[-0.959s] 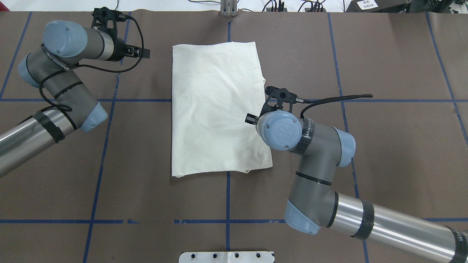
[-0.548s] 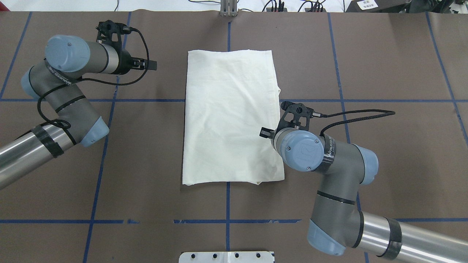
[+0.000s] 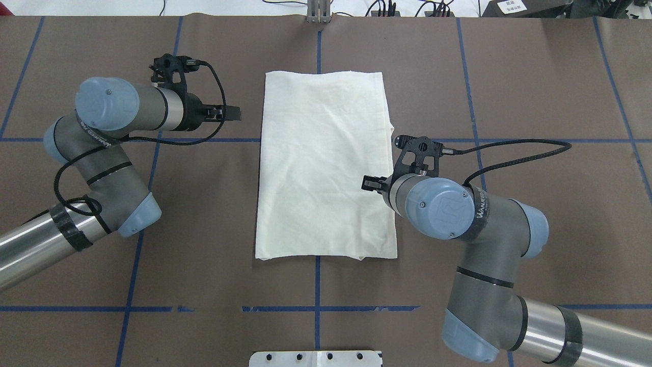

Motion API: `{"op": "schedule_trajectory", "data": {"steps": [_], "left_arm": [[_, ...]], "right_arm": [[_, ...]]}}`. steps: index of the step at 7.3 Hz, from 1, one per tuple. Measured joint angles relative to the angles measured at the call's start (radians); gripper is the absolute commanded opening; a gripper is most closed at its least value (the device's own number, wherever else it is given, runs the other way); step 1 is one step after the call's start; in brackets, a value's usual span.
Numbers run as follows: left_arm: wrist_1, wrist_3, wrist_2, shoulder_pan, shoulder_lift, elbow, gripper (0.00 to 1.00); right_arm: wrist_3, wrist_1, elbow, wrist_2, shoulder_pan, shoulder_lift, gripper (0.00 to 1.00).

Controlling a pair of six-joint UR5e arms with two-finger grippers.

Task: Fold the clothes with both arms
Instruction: 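Move both grippers to the folded shirt's edge nearest the robot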

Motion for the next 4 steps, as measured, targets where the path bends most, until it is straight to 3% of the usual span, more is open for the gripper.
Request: {"op": "schedule_trajectory", "data": {"steps": [2, 4], "left_arm": [[0.007, -0.182, 0.027, 0.118, 0.108, -0.181, 0.99], [0.007, -0.363, 0.156, 0.273, 0.198, -0.3, 0.62]], "right_arm": [[0.01, 0.002, 0.09, 0.025, 0.008, -0.05, 1.0], [0.04, 0.004, 0.128, 0.03, 0.007, -0.071, 1.0]]}}
